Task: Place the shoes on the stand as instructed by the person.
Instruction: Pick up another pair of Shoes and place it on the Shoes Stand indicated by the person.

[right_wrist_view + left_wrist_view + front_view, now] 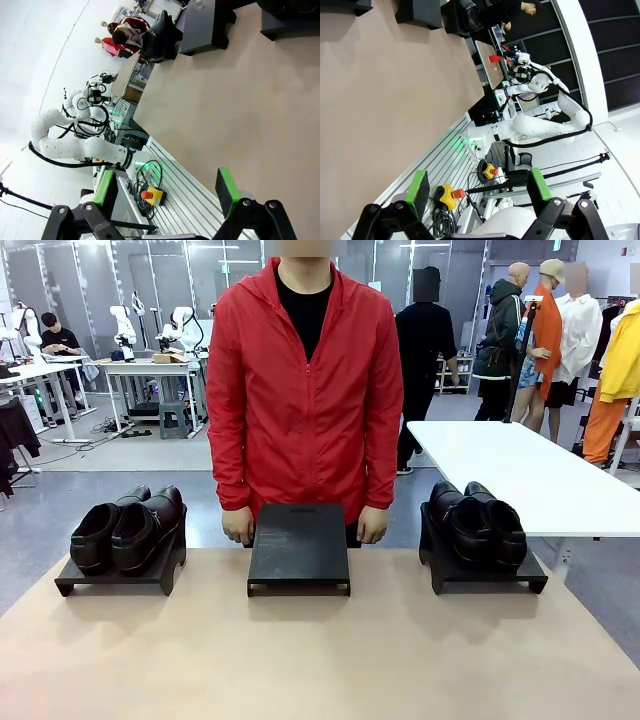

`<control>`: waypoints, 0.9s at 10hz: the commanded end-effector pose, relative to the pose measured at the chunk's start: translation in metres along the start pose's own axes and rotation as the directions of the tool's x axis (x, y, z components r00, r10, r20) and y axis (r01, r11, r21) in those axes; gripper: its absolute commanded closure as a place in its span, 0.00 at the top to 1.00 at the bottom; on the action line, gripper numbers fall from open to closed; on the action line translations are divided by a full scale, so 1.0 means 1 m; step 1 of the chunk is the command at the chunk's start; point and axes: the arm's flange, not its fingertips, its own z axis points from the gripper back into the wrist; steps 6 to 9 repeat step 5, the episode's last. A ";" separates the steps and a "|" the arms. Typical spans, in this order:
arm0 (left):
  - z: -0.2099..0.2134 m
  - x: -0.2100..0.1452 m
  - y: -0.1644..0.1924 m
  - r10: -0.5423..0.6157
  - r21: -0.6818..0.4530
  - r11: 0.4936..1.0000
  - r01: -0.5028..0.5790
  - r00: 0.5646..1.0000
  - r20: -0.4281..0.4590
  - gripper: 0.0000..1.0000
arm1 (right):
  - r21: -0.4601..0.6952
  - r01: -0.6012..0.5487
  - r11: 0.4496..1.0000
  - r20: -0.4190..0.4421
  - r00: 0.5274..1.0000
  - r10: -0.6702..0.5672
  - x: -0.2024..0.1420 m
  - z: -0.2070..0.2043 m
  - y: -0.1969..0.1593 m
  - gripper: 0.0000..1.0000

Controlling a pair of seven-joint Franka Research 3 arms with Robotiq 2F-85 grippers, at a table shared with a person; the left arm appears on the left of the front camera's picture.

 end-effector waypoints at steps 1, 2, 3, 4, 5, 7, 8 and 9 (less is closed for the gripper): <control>0.000 -0.001 -0.002 -0.026 -0.012 1.000 0.026 1.000 0.001 1.00 | 0.000 -0.025 1.000 -0.012 1.000 0.025 -0.003 0.002 0.002 1.00; 0.000 -0.001 -0.002 -0.026 -0.012 1.000 0.026 1.000 0.001 1.00 | 0.000 -0.025 1.000 -0.012 1.000 0.025 -0.003 0.002 0.002 1.00; 0.000 -0.001 -0.002 -0.026 -0.012 1.000 0.026 1.000 0.001 1.00 | 0.000 -0.025 1.000 -0.012 1.000 0.025 -0.003 0.002 0.002 1.00; 0.000 -0.001 -0.002 -0.026 -0.012 1.000 0.026 1.000 0.001 1.00 | 0.000 -0.025 1.000 -0.012 1.000 0.025 -0.003 0.002 0.002 1.00; 0.000 -0.001 -0.002 -0.026 -0.012 1.000 0.026 1.000 0.001 1.00 | 0.000 -0.025 1.000 -0.012 1.000 0.025 -0.003 0.002 0.002 1.00; 0.000 -0.001 -0.002 -0.026 -0.012 1.000 0.026 1.000 0.001 1.00 | 0.000 -0.025 1.000 -0.012 1.000 0.025 -0.003 0.002 0.002 1.00; 0.000 -0.001 -0.002 -0.026 -0.012 1.000 0.026 1.000 0.001 1.00 | 0.000 -0.025 1.000 -0.012 1.000 0.025 -0.003 0.002 0.002 1.00; 0.000 -0.001 -0.002 -0.026 -0.012 1.000 0.026 1.000 0.001 1.00 | 0.000 -0.025 1.000 -0.012 1.000 0.025 -0.003 0.002 0.002 1.00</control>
